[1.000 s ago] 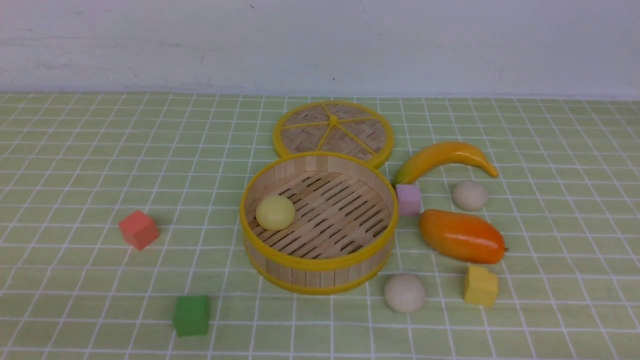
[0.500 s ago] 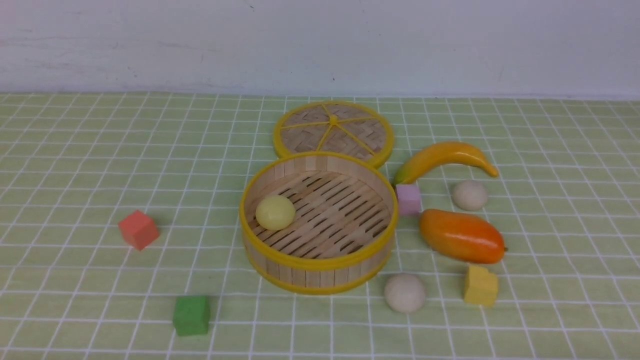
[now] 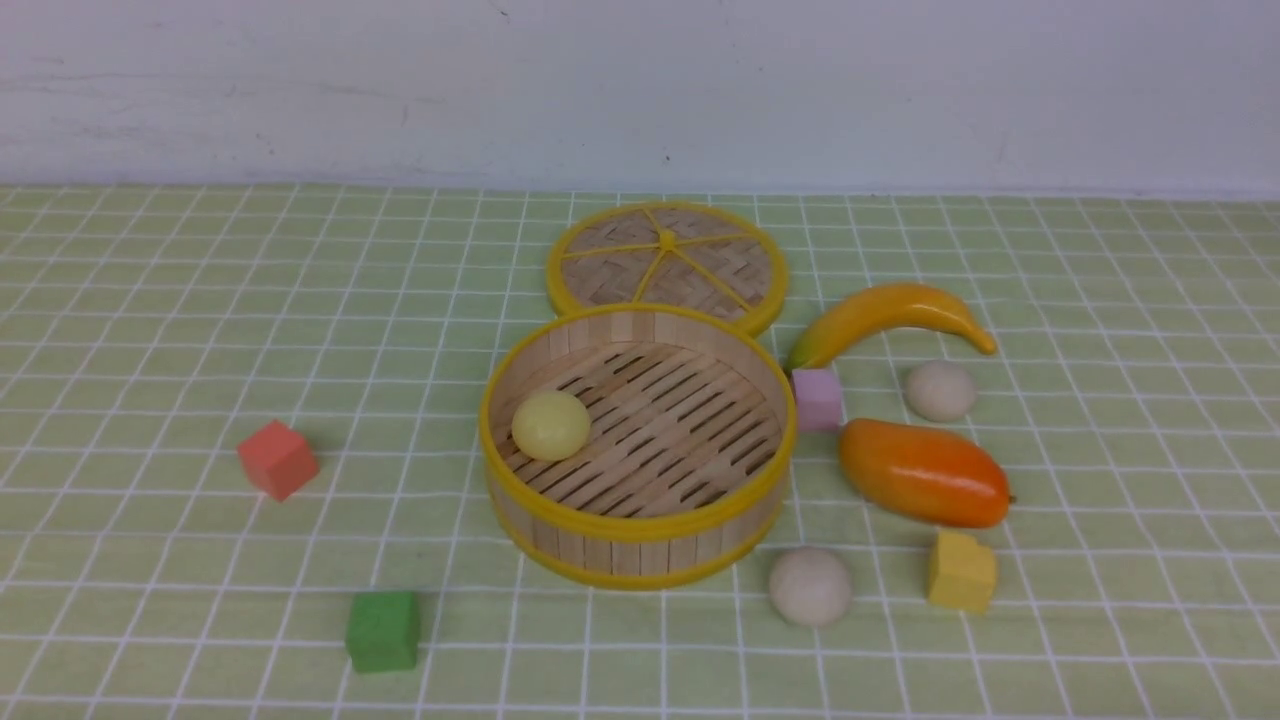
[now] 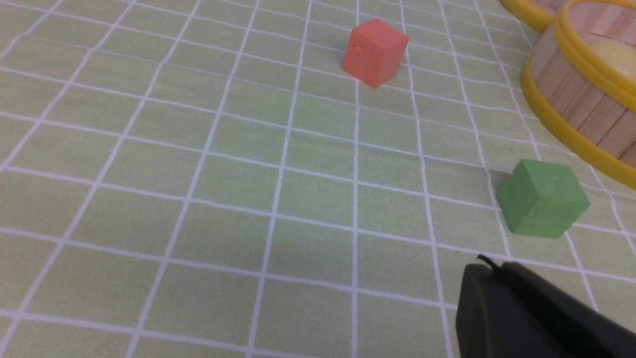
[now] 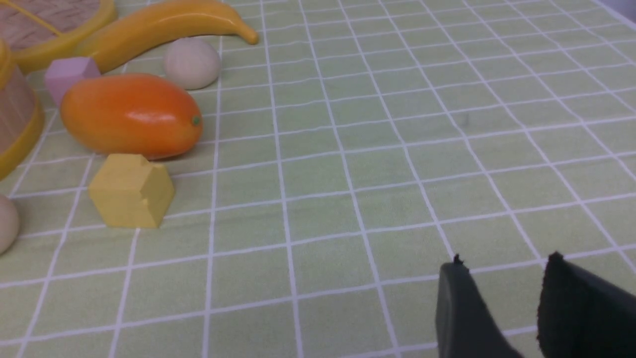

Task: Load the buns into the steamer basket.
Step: Use the right arm to grab a steamed stuffed bun

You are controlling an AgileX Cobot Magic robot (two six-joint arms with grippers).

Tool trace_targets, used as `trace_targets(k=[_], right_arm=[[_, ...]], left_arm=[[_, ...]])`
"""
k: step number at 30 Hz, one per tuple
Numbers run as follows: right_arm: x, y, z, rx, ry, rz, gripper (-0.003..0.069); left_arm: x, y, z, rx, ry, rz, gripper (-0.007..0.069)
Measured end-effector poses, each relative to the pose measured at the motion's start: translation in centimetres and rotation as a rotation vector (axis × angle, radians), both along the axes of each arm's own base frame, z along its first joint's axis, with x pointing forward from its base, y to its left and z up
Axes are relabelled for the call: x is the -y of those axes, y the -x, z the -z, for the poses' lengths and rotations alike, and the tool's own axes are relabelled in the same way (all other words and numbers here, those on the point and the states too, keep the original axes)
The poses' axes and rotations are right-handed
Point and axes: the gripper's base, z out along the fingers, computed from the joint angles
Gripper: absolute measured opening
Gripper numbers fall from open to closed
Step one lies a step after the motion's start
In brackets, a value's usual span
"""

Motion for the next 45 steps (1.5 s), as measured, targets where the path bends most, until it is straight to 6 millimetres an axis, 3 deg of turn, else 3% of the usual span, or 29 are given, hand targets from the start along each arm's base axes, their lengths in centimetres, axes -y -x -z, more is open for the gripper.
trace_targets(k=[14, 25, 33, 37, 39, 41, 42, 45], right_arm=[[0.1, -0.1, -0.2, 0.036, 0.019, 0.0, 0.0239], [0.1, -0.3, -4.3, 0.525, -0.064, 0.01, 0.0239], [0.1, 0.1, -5.9, 0.657, -0.224, 0.009, 0.0239], [0.0, 0.8, -8.7, 0.74, -0.266, -0.006, 0.0239], [-0.2, 1.6, -11.2, 0.772, -0.269, -0.017, 0.0239], [-0.3, 2.2, -13.5, 0.775, -0.271, -0.022, 0.0239], [-0.3, 2.2, -13.7, 0.765, -0.274, -0.022, 0.0239], [-0.4, 1.8, -17.6, 0.676, -0.286, -0.016, 0.0239]], left_arm=[[0.0, 0.0, 0.0, 0.0, 0.0, 0.0, 0.0018], [0.0, 0.0, 0.0, 0.0, 0.0, 0.0, 0.0029], [0.0, 0.0, 0.0, 0.0, 0.0, 0.0, 0.0039], [0.0, 0.0, 0.0, 0.0, 0.0, 0.0, 0.0039], [0.0, 0.0, 0.0, 0.0, 0.0, 0.0, 0.0044], [0.0, 0.0, 0.0, 0.0, 0.0, 0.0, 0.0048], [0.0, 0.0, 0.0, 0.0, 0.0, 0.0, 0.0048], [0.0, 0.0, 0.0, 0.0, 0.0, 0.0, 0.005]])
